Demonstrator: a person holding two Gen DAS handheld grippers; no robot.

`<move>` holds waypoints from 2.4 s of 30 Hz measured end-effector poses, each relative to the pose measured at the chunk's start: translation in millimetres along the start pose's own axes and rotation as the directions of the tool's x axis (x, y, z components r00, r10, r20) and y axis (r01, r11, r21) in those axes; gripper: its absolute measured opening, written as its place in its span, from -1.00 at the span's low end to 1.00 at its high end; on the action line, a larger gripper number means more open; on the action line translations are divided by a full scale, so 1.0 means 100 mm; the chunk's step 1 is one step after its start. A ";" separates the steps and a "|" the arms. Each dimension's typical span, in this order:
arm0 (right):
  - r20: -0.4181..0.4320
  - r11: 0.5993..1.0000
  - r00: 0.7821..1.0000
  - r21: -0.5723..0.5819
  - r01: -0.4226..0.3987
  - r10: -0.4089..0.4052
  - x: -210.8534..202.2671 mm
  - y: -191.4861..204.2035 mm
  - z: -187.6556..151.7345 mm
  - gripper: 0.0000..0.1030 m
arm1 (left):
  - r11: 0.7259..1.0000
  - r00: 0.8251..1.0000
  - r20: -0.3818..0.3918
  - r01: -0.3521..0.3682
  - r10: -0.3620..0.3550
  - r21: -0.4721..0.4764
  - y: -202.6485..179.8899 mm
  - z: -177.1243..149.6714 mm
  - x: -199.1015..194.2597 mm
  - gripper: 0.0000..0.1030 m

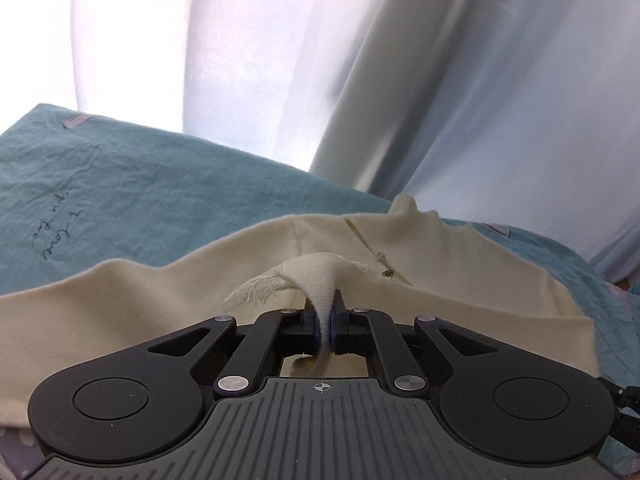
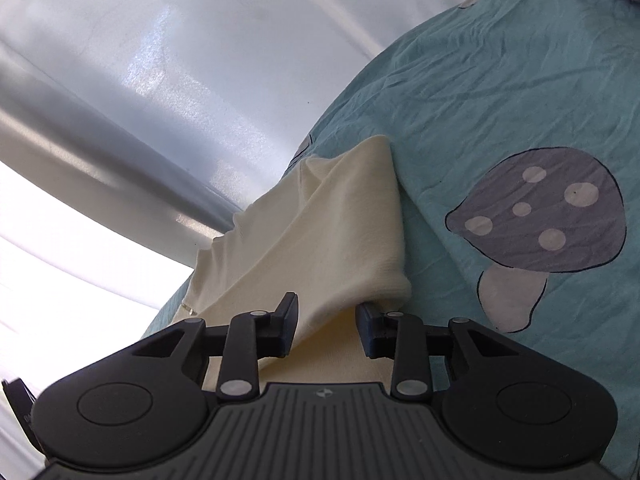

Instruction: Fold small clothes

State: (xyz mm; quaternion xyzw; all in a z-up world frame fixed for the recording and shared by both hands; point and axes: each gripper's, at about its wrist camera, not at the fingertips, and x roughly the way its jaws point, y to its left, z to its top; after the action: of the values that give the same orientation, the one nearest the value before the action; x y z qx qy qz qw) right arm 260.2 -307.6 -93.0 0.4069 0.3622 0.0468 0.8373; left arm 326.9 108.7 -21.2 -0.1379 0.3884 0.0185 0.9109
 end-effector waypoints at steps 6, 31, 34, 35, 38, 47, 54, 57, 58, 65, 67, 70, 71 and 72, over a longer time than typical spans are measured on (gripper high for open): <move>0.038 0.996 0.999 0.085 0.022 -0.025 0.03 -0.15 0.03 -0.67 | 1.000 1.000 -0.029 0.003 -0.003 0.006 0.06 -0.05 0.08 -0.88; 0.135 0.854 0.964 -0.448 0.266 -0.229 0.13 0.33 -0.11 -0.88 | 0.994 0.994 0.019 -0.109 0.109 -0.028 0.38 -0.07 0.02 -0.26; 0.166 0.832 0.953 -0.465 0.303 -0.254 0.13 0.38 -0.15 -0.89 | 0.995 0.995 -0.002 -0.101 0.101 0.004 0.29 -0.12 0.09 -0.26; 0.168 0.838 0.950 -0.448 0.310 -0.262 0.13 0.37 -0.15 -0.89 | 0.995 0.995 -0.008 -0.100 0.100 0.012 0.26 -0.13 0.12 -0.26; 0.164 0.858 0.949 -0.408 0.312 -0.268 0.15 0.32 -0.14 -0.89 | 0.995 0.995 -0.029 -0.095 0.095 0.022 0.22 -0.15 0.22 -0.29; 0.090 0.772 0.963 -0.581 0.258 -0.254 -0.22 0.71 -0.20 -0.70 | 0.991 0.990 -0.033 -0.136 0.136 0.004 0.25 -0.12 0.20 -0.46; 0.160 0.634 0.943 -0.706 0.315 -0.290 0.26 0.91 -0.24 -0.71 | 0.991 0.990 -0.037 -0.134 0.135 0.028 0.13 -0.19 0.26 -0.34; 0.218 0.509 0.909 -0.770 0.384 -0.356 0.54 0.81 -0.36 -0.69 | 0.990 0.991 -0.017 -0.136 0.136 0.035 0.14 -0.22 0.27 -0.21; 0.250 0.474 0.908 -0.788 0.393 -0.337 0.55 0.79 -0.40 -0.66 | 0.991 0.991 -0.014 -0.135 0.136 0.021 0.16 -0.23 0.26 -0.09; 0.257 0.497 0.882 -0.747 0.441 -0.396 0.51 0.82 -0.32 -0.27 | 0.967 0.993 0.010 -0.114 0.119 -0.230 0.55 -0.32 -0.19 0.44; 0.238 0.526 0.893 -0.738 0.422 -0.383 0.41 0.84 -0.34 -0.27 | 0.923 0.990 0.031 -0.117 0.138 -0.368 0.81 -0.47 -0.46 0.59; 0.197 0.587 0.923 -0.722 0.365 -0.331 0.22 0.84 -0.44 -0.26 | 0.799 0.985 0.052 -0.103 0.165 -0.592 1.30 -0.77 -0.82 0.58; 0.189 0.596 0.928 -0.721 0.353 -0.321 0.18 0.84 -0.47 -0.26 | 0.744 0.981 0.056 -0.104 0.187 -0.660 1.47 -0.88 -0.92 0.56; 0.183 0.602 0.932 -0.721 0.344 -0.313 0.14 0.84 -0.51 -0.25 | 0.693 0.975 0.057 -0.111 0.214 -0.713 1.63 -0.97 -1.01 0.54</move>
State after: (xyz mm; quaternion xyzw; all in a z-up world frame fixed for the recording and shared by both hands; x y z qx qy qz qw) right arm 255.6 -213.2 -61.7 -0.0420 0.3638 0.0279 0.9301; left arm 165.3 247.2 -52.0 -0.4387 0.2995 0.2554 0.8078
